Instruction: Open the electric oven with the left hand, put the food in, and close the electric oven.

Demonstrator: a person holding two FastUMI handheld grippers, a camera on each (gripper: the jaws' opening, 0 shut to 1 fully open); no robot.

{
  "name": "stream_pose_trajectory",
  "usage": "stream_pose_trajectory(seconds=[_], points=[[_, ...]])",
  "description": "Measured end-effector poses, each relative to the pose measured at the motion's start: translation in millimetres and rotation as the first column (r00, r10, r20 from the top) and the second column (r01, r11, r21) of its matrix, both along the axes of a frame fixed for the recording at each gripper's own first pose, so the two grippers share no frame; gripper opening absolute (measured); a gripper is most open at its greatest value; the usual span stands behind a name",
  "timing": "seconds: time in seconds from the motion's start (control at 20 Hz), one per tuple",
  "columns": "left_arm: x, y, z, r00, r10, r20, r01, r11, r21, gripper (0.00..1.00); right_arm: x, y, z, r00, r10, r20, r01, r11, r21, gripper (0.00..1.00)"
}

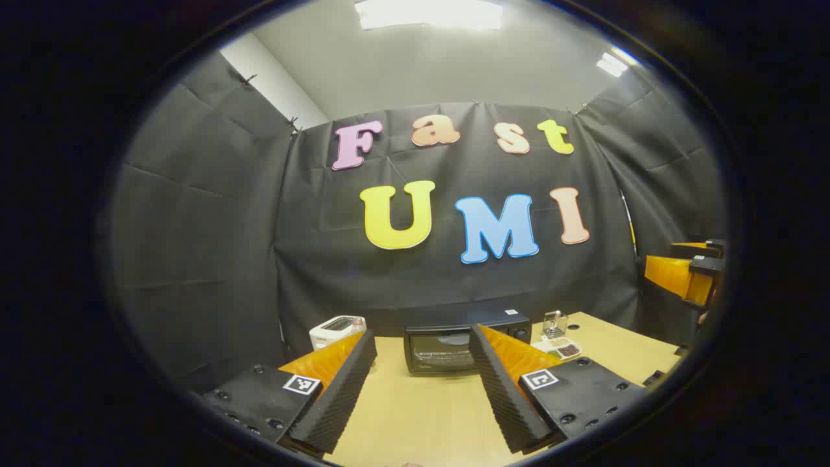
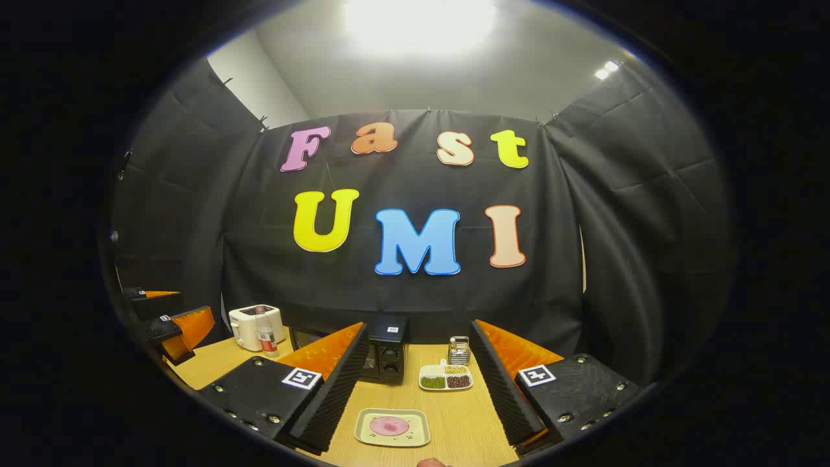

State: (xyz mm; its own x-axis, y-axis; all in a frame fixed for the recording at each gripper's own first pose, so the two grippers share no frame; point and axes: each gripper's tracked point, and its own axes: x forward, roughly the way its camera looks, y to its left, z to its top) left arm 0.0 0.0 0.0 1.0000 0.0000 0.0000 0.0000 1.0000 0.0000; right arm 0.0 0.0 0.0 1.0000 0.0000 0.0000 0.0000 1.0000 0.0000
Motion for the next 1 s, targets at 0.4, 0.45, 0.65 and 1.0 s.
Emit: stream_pose_trajectory(seconds=[0.4,0.45,0.65,1.0], points=[[-2,-11,6,1.000,0.008,0.012,-0.009,1.000,0.011,1.00,2,-11,0,1.000,-0.001,0.010,0.001,1.000,0.001,0.95],[-3,-12,6,1.000,0.009,0.012,-0.009,1.000,0.012,1.00,3,-12,0,1.000,0.001,0.010,-0.001,1.000,0.003,0.95],[1,-15,9,1.000,0.013,0.016,-0.013,1.000,0.019,1.00,7,-14,-3,1.000,0.008,0.004,-0.008,1.000,0.018,0.95],[6,-18,9,1.000,0.015,0.013,-0.015,1.000,0.003,1.00,10,-15,-3,1.000,0.009,0.020,-0.009,1.000,0.013,0.95]])
